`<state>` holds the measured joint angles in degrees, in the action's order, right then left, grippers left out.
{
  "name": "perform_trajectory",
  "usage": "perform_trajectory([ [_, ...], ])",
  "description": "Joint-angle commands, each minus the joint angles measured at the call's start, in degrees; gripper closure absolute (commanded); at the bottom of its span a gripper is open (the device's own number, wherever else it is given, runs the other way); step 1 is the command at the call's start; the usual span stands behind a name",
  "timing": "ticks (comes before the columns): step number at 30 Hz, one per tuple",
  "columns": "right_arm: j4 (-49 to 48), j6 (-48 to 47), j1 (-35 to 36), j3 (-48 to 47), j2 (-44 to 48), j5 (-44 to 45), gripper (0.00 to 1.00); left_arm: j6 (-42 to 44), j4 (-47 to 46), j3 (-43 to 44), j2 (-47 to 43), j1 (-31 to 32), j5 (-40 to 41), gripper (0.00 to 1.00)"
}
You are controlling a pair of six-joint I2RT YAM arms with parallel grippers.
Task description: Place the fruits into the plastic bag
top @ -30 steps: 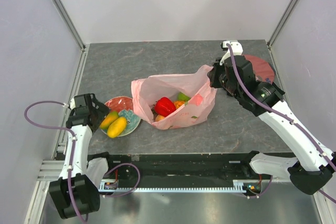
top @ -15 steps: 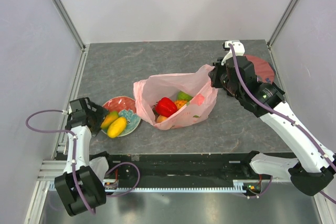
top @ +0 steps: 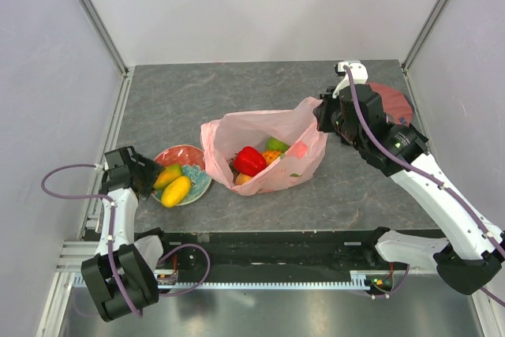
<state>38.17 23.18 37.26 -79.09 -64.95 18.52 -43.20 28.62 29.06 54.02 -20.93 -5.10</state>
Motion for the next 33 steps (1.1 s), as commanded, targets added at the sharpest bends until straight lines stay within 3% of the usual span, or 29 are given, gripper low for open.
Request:
perform_trajectory([
  [1, -1.26, 0.37, -0.17, 0.16, 0.88, 1.43, 1.00, 0.31, -1.99, -0.67, 0.39, -0.34, -1.05, 0.27],
  [6, -1.17, 0.46, -0.17, 0.08, 0.88, 1.52, 1.00, -0.04, -1.90, 0.20, -1.46, -0.43, -1.49, 0.46],
  [9, -1.17, 0.38, -0.17, 0.07, 0.88, 1.43, 1.00, -0.22, -1.90, 1.08, -2.43, -0.52, -1.75, 0.52],
  [21, -1.35, 0.20, -0.17, -0.28, 0.88, 1.43, 1.00, -1.27, -2.16, 6.01, -5.94, -0.52, -3.60, 0.58],
  [33, -1.70, 0.20, -0.17, -0.45, 1.14, 0.81, 1.00, -2.33, -8.84, 9.79, -10.60, -0.52, -11.77, 0.62],
])
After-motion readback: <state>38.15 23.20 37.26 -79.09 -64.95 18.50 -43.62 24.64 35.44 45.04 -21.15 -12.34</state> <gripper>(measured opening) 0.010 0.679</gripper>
